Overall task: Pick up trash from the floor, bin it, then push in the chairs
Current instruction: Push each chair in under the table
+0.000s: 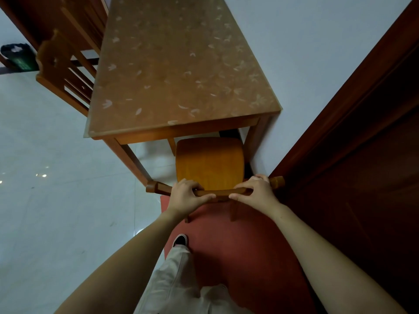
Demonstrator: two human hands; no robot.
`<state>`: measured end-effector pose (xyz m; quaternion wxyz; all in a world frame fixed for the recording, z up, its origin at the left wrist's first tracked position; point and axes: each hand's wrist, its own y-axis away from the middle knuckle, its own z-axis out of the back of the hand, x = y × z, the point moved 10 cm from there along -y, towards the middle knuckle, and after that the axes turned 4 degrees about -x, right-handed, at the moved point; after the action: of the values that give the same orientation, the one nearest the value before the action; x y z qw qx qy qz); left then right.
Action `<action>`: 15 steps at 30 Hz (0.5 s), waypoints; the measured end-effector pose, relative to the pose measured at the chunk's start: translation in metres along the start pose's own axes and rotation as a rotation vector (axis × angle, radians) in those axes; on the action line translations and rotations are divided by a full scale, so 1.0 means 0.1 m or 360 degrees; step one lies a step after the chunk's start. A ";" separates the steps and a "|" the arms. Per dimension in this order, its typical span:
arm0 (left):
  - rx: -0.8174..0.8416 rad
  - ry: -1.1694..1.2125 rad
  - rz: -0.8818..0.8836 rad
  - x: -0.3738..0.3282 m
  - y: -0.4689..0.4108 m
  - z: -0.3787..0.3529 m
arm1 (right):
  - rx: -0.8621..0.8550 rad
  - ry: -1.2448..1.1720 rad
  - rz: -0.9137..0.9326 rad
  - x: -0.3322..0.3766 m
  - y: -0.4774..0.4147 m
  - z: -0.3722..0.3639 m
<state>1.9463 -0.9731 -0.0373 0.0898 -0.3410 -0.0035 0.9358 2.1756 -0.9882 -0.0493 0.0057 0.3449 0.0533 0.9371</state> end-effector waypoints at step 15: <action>0.0022 -0.0021 0.0143 -0.27 -0.58 -0.34 | 0.0200 0.0067 0.0065 -0.41 -0.71 0.32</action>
<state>1.9982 -0.9229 -0.0423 0.0500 -0.3341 0.0177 0.9410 2.2254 -0.9169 -0.0586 -0.0363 0.3258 0.1051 0.9389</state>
